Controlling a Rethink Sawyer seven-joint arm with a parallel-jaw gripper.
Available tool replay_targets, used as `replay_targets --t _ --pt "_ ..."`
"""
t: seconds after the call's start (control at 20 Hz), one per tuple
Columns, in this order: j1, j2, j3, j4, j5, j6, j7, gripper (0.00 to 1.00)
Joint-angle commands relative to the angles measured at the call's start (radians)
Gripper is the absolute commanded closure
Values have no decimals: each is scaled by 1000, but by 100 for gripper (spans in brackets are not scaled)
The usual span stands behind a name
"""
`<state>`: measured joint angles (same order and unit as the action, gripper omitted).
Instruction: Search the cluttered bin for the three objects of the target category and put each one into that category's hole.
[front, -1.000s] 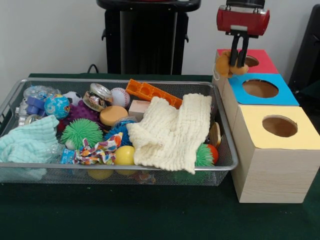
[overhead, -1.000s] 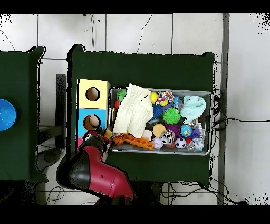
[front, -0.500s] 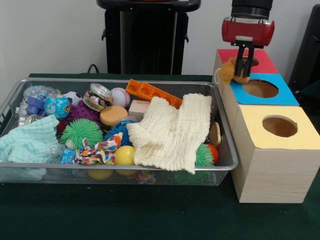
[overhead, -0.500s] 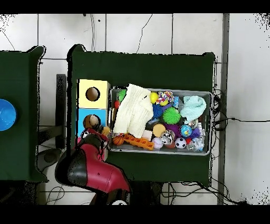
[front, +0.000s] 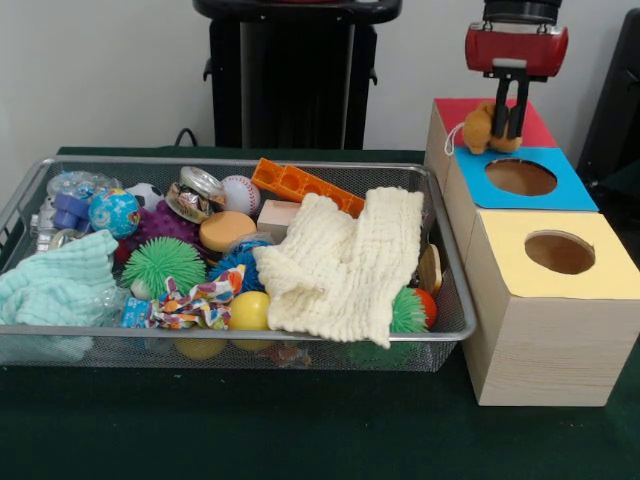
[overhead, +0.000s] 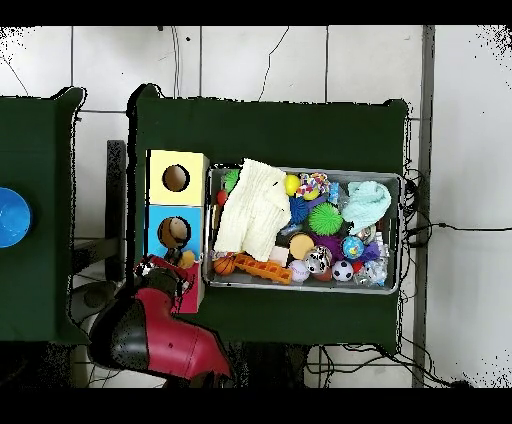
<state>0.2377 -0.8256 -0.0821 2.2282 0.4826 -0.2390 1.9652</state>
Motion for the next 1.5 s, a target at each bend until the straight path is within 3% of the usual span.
replay_targets --t 0.05,0.6,0.9,1.5 --pt "-8 21 58 96 -55 -154 353 100" --pt "-15 86 75 88 -93 -226 407 100" --pt "32 140 61 93 -75 -286 440 100" --pt "74 154 67 145 -57 -310 456 100"
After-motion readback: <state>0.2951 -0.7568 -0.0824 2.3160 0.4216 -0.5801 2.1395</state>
